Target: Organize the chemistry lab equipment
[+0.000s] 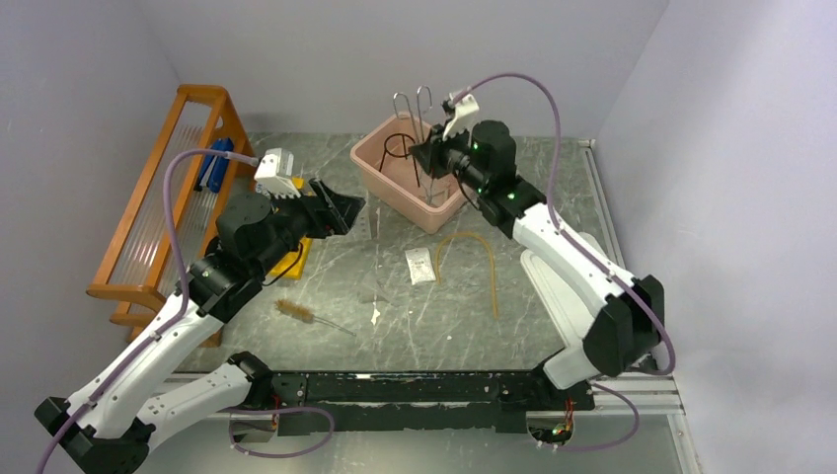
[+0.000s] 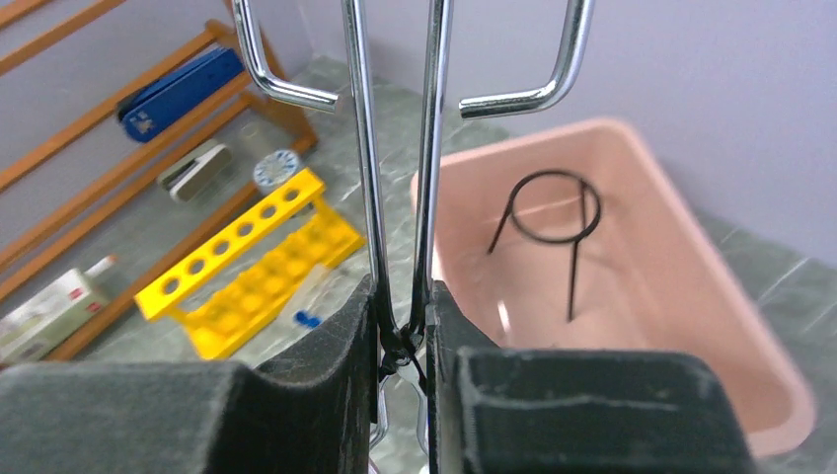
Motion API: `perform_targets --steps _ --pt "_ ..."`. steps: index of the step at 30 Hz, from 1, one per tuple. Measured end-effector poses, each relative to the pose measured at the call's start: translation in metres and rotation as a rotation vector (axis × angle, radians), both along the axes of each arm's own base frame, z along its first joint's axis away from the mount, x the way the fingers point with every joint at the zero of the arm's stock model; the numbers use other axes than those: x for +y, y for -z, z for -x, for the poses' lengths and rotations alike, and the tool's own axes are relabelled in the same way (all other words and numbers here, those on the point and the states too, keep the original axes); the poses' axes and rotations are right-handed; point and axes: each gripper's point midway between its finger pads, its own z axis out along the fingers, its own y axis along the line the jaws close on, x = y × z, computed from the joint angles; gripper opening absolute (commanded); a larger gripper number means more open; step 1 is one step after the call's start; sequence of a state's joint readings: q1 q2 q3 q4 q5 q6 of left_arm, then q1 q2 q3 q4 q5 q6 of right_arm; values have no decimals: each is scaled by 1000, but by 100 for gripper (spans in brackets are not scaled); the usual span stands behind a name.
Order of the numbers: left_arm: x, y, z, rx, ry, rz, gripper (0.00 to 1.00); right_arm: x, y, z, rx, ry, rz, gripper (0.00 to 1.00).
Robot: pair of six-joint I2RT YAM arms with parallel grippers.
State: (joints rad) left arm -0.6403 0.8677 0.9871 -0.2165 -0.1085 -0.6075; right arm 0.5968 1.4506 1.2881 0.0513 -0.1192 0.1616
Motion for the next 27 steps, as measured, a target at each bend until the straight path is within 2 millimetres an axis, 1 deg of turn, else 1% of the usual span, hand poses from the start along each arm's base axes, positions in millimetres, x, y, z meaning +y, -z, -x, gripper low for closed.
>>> perform_targets --steps 3,5,7,9,11,12,14,16,18,21,23,27 --pt "5 11 1 20 -8 -48 84 -8 -7 -34 -49 2 56 0" --pt "7 20 3 36 -10 -70 83 -9 1 -53 -56 -17 99 0" --pt "9 30 6 55 -10 -88 83 -9 18 -74 -41 -48 153 0" --pt "11 43 8 85 -10 -112 83 -9 43 -89 -3 -85 206 0" --pt "13 54 10 111 -11 -135 83 -7 73 -101 52 -130 265 0" --pt "14 59 10 123 -12 -146 83 -7 88 -105 83 -153 291 0" --pt "15 63 11 135 -12 -160 83 -4 115 -105 140 -198 328 0" --pt "16 65 11 142 -15 -166 83 -1 139 -101 191 -241 355 0" --pt "16 67 11 148 -18 -171 82 2 157 -95 234 -284 371 0" --pt "16 70 10 156 -18 -178 82 8 169 -89 258 -332 378 0" --pt "16 73 9 162 -20 -184 82 10 173 -88 265 -349 382 0" --pt "16 74 8 165 -24 -189 82 13 185 -94 283 -358 395 0"
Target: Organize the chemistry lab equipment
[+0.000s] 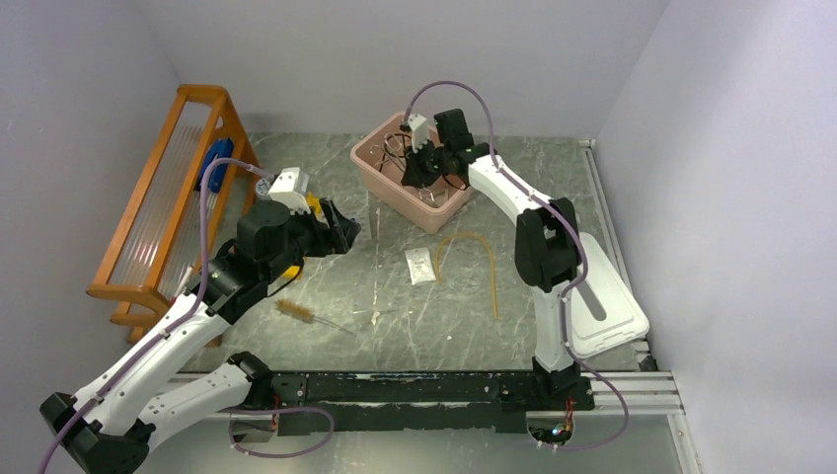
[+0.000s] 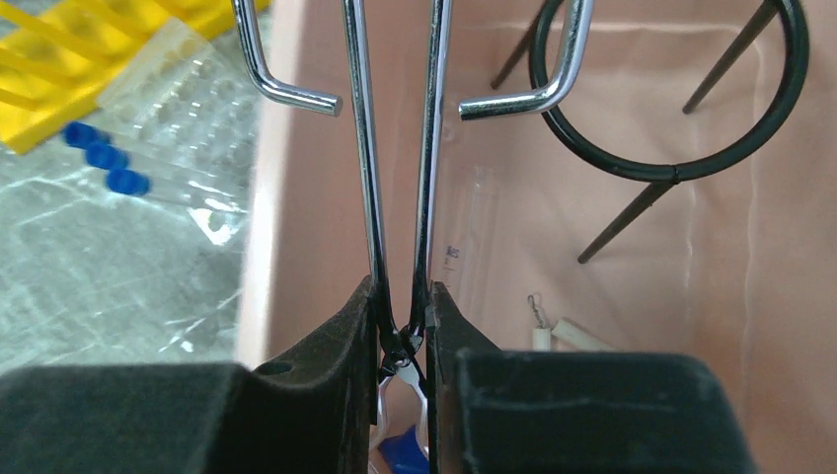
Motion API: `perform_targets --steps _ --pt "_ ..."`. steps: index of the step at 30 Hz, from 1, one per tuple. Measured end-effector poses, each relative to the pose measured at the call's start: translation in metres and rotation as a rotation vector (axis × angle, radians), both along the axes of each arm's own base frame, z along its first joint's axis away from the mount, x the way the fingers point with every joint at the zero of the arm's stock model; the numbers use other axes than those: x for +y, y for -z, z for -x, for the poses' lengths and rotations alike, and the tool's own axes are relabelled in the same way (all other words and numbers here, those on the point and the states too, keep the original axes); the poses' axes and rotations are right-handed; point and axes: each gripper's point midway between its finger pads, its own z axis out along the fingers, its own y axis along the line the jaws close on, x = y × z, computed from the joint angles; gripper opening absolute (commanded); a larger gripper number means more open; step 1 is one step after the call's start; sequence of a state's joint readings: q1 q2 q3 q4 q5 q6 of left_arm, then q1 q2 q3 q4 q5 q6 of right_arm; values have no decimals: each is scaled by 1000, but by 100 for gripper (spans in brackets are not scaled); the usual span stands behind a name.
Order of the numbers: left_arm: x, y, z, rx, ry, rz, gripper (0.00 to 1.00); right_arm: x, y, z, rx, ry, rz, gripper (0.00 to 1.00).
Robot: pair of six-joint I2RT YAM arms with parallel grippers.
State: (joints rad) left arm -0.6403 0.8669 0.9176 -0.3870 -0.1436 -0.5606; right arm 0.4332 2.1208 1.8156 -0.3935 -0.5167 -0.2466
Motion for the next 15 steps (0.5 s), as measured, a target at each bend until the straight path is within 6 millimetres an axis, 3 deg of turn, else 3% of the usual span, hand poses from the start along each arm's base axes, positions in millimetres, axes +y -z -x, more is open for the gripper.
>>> perform_targets --steps 6,11,15 --pt "0 3 -2 6 -6 -7 81 2 44 -7 49 23 78 0" --pt "0 8 -3 20 -8 -19 81 5 56 -5 53 32 112 9" --pt "0 7 -3 18 -10 -18 81 4 57 -7 43 45 130 23"
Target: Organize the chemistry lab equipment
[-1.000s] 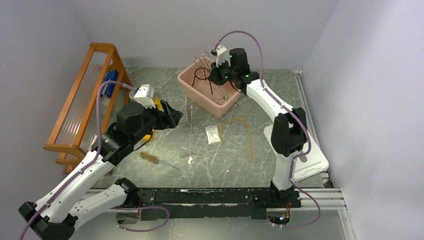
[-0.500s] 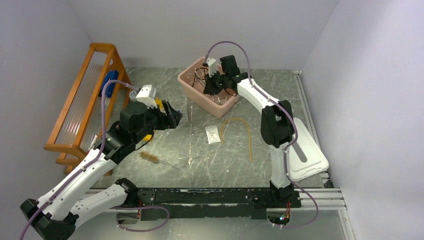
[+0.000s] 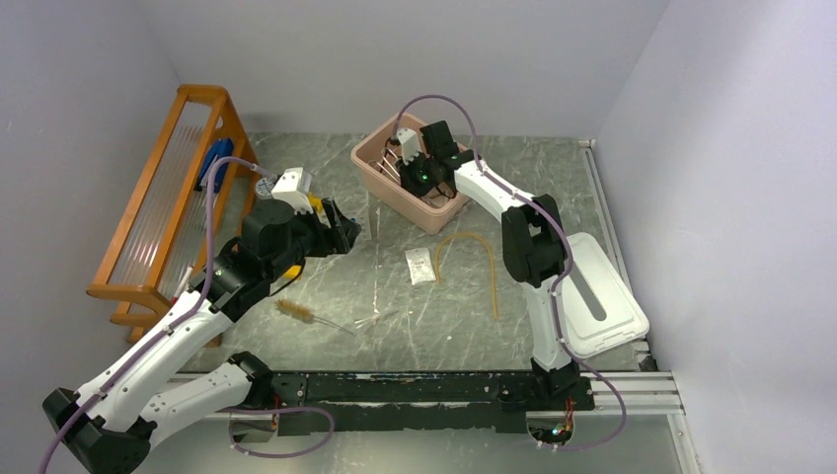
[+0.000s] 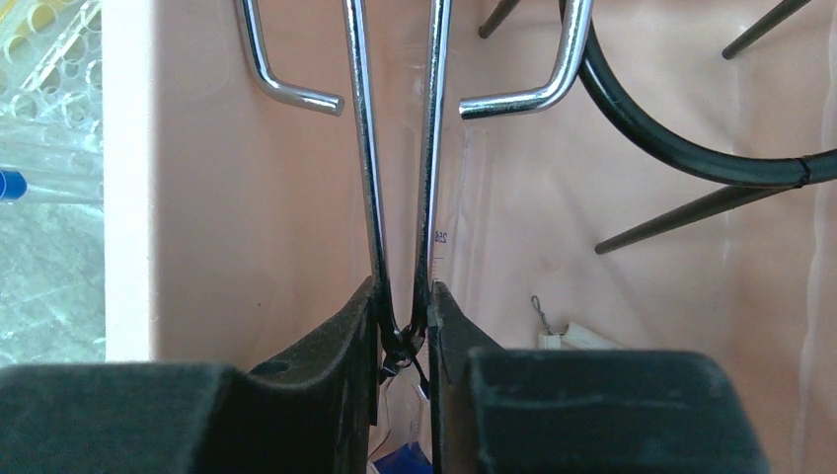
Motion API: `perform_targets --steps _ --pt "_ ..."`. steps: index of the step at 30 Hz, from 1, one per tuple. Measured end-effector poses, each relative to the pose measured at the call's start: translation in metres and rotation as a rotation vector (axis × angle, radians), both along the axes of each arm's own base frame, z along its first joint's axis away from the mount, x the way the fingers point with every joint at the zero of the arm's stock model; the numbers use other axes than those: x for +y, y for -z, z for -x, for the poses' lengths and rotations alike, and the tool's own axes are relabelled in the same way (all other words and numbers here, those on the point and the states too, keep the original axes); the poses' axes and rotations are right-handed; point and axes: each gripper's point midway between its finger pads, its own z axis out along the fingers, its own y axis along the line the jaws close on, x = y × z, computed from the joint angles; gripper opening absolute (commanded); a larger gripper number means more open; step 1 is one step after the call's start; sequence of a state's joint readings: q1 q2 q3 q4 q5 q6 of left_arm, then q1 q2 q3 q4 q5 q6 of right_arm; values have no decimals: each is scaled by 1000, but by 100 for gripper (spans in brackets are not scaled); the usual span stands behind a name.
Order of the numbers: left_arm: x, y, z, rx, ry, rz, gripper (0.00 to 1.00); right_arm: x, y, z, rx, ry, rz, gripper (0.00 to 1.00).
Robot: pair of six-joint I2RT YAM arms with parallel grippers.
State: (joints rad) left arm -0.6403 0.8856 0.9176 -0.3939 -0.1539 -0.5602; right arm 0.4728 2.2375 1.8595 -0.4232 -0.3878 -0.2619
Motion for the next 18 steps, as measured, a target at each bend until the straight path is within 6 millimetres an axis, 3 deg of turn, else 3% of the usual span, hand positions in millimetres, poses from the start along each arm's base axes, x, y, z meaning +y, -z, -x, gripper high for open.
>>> perform_targets --steps 3,18 --pt "0 0 0 0 0 0 81 0 0 0 -6 3 7 27" --pt "2 1 2 -3 -4 0 81 4 0 4 8 -14 -7 31"
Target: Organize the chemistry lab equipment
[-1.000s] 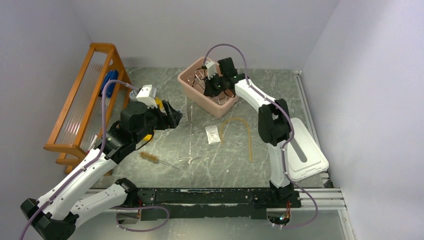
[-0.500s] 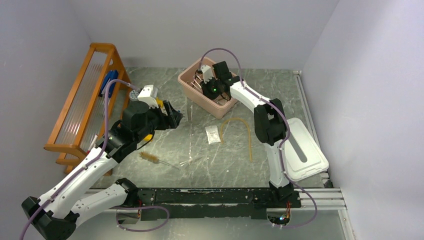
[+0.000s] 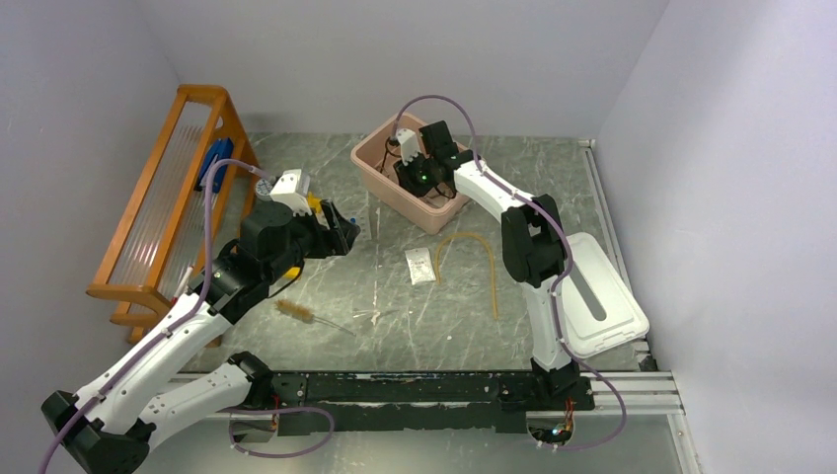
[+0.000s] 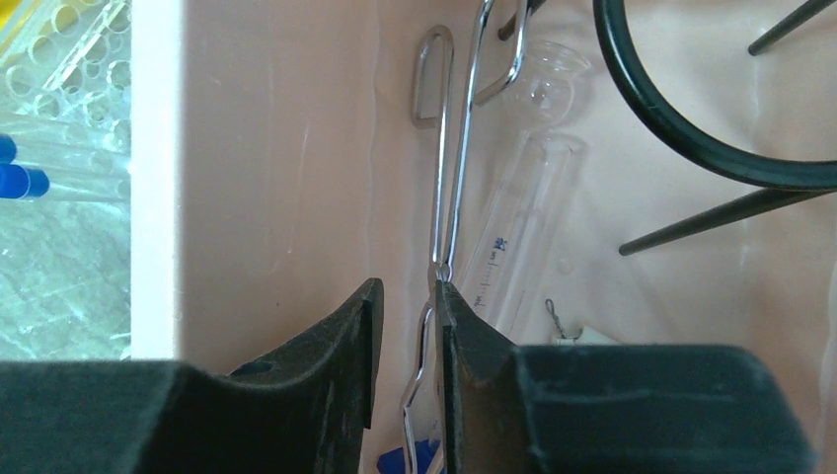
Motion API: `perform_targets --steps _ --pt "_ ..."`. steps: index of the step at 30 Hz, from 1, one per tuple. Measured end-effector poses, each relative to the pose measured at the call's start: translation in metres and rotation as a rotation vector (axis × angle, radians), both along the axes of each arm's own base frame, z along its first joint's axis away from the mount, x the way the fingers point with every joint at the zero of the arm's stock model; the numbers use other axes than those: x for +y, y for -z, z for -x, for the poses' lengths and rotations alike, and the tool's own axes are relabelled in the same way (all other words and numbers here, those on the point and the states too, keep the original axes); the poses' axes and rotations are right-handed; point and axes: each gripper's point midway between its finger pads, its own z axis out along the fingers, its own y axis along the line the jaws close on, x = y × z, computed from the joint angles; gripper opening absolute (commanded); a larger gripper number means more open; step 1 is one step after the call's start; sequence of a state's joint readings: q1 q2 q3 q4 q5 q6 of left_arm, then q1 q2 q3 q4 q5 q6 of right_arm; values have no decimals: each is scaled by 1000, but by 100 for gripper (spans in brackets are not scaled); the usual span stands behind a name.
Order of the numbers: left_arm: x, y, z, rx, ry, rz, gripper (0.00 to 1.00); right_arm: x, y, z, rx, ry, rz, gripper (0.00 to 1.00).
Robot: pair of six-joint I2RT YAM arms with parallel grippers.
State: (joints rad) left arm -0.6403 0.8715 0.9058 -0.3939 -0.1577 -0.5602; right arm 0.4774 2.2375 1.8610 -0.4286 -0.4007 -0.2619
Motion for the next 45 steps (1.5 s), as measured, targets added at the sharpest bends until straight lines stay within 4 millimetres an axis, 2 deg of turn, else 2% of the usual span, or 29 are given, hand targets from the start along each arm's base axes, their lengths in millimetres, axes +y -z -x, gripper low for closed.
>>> perform_targets --steps 4,7,10,16,18,20,22,25,29,32,35,38,40,42,45 --pt "0 0 0 0 -2 -2 81 2 -6 2 9 7 -19 40" --pt "1 1 0 -2 -3 -6 81 -1 -23 1 -7 46 -39 47" --pt "2 3 1 -2 -4 -12 82 -9 -60 5 -48 114 -74 50" --pt "6 12 4 3 -1 -24 85 -33 -173 30 -195 266 -234 53" --pt "6 15 5 5 -1 -29 86 -44 -197 41 -223 326 -279 53" --pt "7 19 6 13 -2 -35 87 -57 -209 54 -222 396 -312 53" --pt "8 26 7 28 -4 -45 87 -67 -210 65 -205 449 -327 54" --pt "7 45 7 74 -3 -65 82 -77 -191 87 -134 494 -332 54" --pt "-3 93 12 203 44 -116 76 -81 -152 125 -13 512 -308 54" --pt "-9 132 18 315 77 -155 75 -79 -136 152 55 496 -312 54" --pt "-15 163 22 413 106 -185 73 -76 -135 173 92 475 -352 54" --pt "-21 189 26 495 135 -214 64 -73 -138 190 110 453 -409 54" --pt "-24 206 30 553 155 -234 54 -70 -138 201 120 440 -439 54" --pt "-26 218 35 599 172 -243 44 -68 -138 208 127 424 -461 54" --pt "-31 223 36 614 190 -229 34 -64 -140 214 136 408 -480 54"
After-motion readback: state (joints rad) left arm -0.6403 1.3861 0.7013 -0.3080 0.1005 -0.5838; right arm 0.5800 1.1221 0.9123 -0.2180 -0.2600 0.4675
